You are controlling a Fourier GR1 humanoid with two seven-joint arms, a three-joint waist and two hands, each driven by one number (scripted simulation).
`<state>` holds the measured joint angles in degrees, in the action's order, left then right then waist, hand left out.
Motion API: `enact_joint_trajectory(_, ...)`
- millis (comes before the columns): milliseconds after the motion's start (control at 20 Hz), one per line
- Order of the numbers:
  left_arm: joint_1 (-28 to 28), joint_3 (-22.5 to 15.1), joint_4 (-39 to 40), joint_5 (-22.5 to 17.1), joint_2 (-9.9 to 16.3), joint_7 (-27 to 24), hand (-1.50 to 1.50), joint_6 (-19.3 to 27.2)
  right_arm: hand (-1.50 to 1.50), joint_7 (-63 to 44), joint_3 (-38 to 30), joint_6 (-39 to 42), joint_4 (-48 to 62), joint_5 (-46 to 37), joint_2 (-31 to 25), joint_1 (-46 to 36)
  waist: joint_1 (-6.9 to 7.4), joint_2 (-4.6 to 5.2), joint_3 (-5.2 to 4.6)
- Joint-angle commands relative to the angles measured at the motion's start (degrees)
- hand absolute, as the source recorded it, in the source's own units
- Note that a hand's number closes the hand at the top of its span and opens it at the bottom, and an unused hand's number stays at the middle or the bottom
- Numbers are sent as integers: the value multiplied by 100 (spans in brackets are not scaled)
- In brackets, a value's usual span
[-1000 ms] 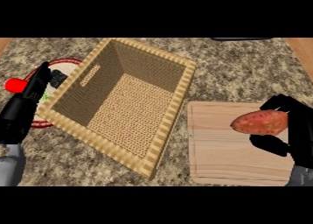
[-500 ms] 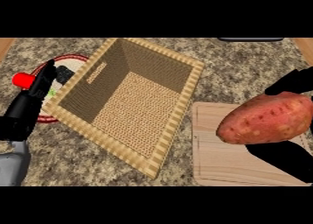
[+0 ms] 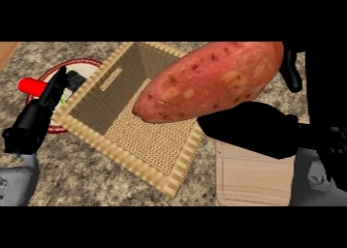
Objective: Pick the sweet potato from the cutting board and place it in the basket
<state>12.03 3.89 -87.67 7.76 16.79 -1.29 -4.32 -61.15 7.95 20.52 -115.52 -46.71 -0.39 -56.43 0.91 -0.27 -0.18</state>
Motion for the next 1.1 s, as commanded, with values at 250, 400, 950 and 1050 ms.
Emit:
enact_joint_trajectory(250, 138, 0, -25, -50, 12, 105, 0, -125, 150, -1584, 248, -722, 2053, 685, 37, -1582, 114, 5, 0)
enact_joint_trajectory(400, 362, 158, 256, -70, 35, 87, 0, -68, 150, -1388, 77, -540, 2543, 976, 37, -1845, -3, 18, 6)
enact_joint_trajectory(950, -123, 105, -25, -17, 8, -58, 0, -91, 150, -1648, 543, -24, 4188, 1153, 37, -2174, -32, -29, 4)
enact_joint_trajectory(1050, -54, 176, 16, 11, 42, 3, 0, -34, 150, -1569, 756, 74, 4256, 1029, 37, -2019, -101, -31, 8)
